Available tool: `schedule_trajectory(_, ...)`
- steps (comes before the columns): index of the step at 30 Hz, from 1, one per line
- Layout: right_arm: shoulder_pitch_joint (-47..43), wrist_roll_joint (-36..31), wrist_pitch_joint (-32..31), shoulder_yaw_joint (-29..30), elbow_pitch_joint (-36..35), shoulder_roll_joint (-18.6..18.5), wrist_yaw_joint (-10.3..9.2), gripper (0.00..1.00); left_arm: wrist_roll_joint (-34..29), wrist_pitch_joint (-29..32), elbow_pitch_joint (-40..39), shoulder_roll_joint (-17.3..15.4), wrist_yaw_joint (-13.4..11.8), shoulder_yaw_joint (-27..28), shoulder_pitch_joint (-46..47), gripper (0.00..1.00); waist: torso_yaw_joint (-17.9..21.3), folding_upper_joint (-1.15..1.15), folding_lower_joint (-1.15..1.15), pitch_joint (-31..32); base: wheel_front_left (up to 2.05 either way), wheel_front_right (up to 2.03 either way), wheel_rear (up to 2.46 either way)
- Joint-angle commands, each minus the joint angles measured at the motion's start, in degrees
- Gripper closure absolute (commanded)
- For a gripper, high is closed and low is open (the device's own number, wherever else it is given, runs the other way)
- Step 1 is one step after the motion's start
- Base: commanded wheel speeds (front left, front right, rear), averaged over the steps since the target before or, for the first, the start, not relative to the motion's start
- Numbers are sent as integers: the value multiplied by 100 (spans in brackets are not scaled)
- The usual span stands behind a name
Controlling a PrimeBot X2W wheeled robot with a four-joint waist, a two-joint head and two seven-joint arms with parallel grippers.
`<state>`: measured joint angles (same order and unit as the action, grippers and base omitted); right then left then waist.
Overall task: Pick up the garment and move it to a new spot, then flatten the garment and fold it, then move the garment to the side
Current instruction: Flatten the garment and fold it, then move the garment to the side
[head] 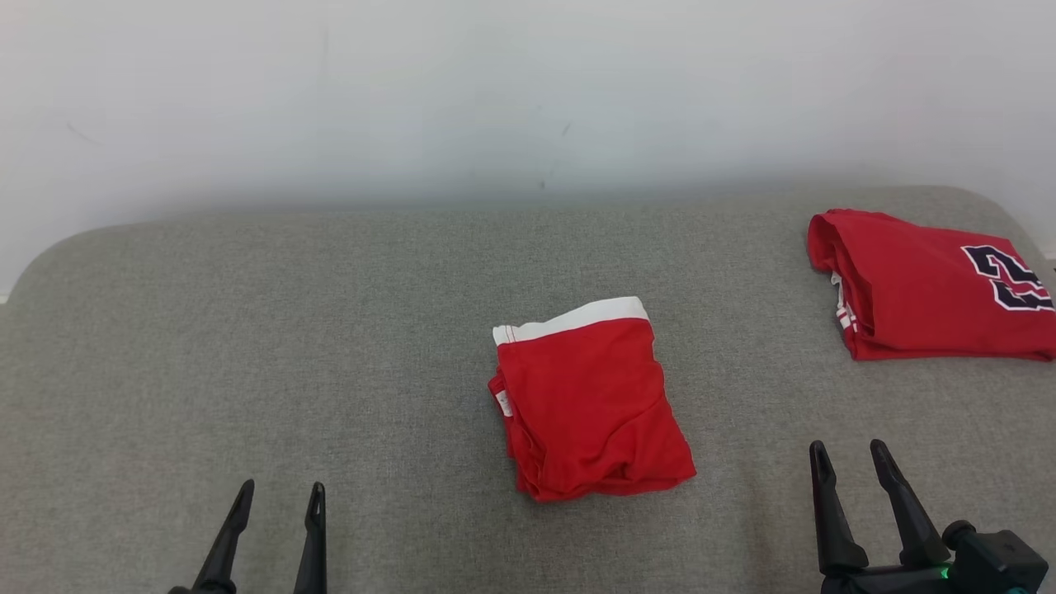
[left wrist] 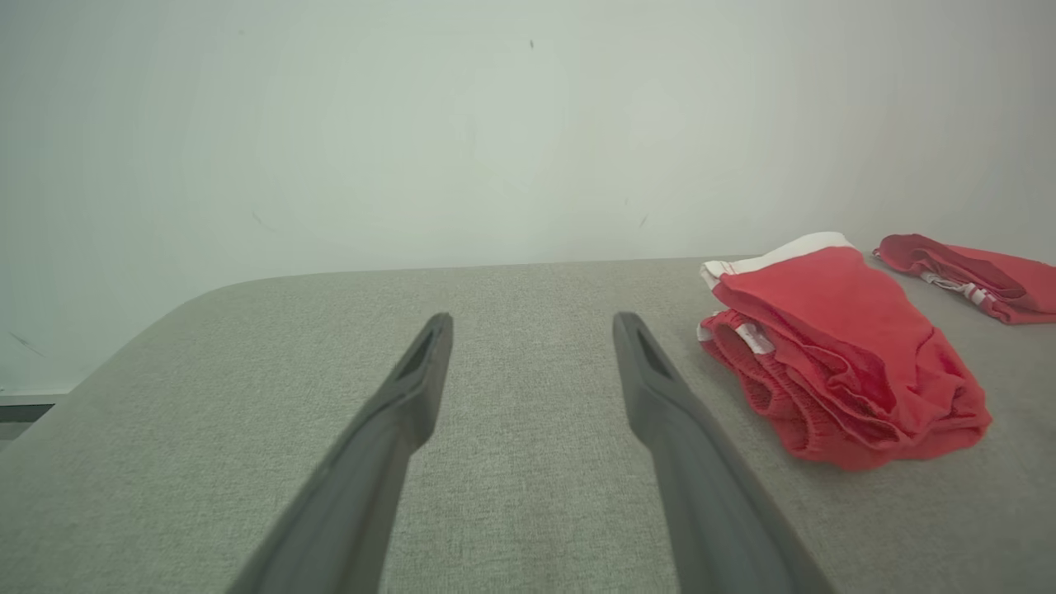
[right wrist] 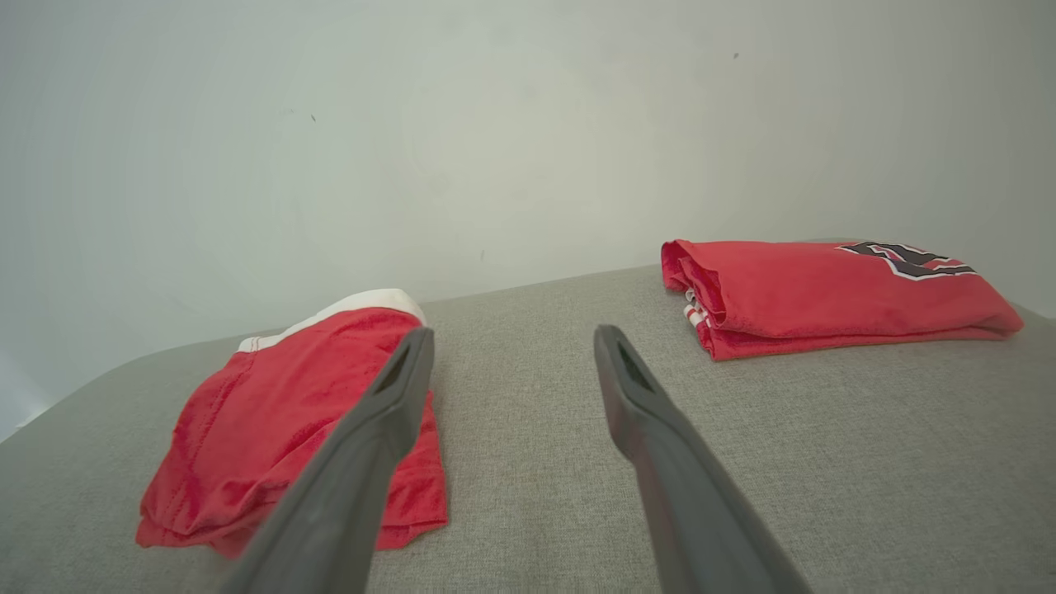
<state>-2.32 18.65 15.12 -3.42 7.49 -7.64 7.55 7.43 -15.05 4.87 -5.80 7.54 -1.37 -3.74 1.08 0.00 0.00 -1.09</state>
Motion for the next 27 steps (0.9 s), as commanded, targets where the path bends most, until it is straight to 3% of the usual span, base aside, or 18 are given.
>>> schedule_trajectory(1, -53, -41, -1, 23, -37, 30, -13, 0, -26, -16, -26, -8, -13, -23, -103, 0, -21, 0, 0, -6, 0, 0, 0)
schedule_trajectory(27, -123, -111, 0, -14, 67, 84, -13, 0, -27, -16, -67, 46, -13, 40, -122, 0, -95, 0, 0, -29, 0, 0, 0)
